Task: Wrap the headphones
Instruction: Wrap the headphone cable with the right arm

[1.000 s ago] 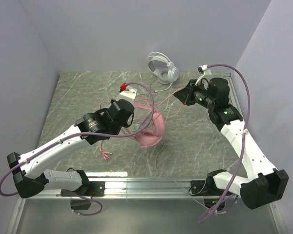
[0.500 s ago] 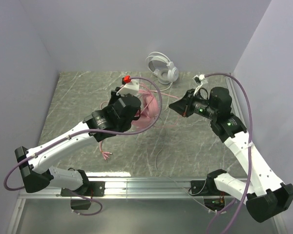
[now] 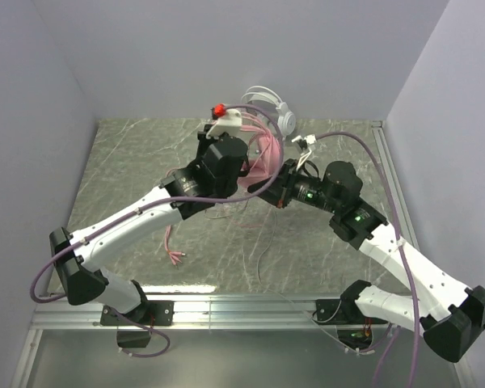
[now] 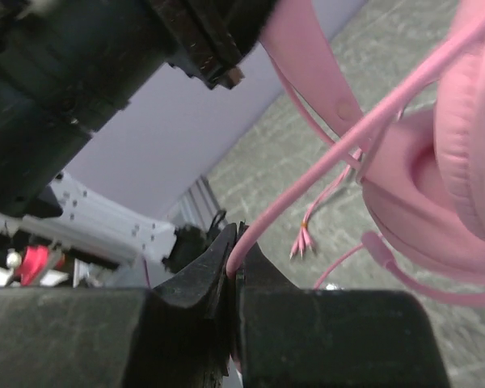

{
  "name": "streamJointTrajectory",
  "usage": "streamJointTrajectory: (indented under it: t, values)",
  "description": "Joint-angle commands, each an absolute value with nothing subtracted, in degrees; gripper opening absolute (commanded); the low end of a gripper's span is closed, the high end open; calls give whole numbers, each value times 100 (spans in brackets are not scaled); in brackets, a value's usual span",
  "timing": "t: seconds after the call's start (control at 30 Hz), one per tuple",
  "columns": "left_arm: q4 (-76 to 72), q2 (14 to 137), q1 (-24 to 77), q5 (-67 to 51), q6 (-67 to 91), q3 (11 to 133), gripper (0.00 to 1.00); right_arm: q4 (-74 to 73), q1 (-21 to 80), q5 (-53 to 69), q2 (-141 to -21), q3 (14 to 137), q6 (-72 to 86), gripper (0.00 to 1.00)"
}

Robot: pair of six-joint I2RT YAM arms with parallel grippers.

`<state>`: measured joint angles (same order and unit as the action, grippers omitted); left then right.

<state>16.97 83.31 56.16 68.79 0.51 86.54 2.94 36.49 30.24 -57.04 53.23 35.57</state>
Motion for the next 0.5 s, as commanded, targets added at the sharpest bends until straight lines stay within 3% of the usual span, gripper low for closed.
streamJointTrajectory:
  t: [0.0,0.13,0.47]
  values:
    - [2617,8279,4862,6270,2681,9369,0,1063,4025,2339,-5695,5203,3893,0]
    - [2586,7781,4062,4880,3682,8668,0,1511,4376,1785,-5827,4853,4051,0]
    - [2504,7444,3569,4307,4719,8025,0,2565,5097,1081,-6617,4667,3894,3]
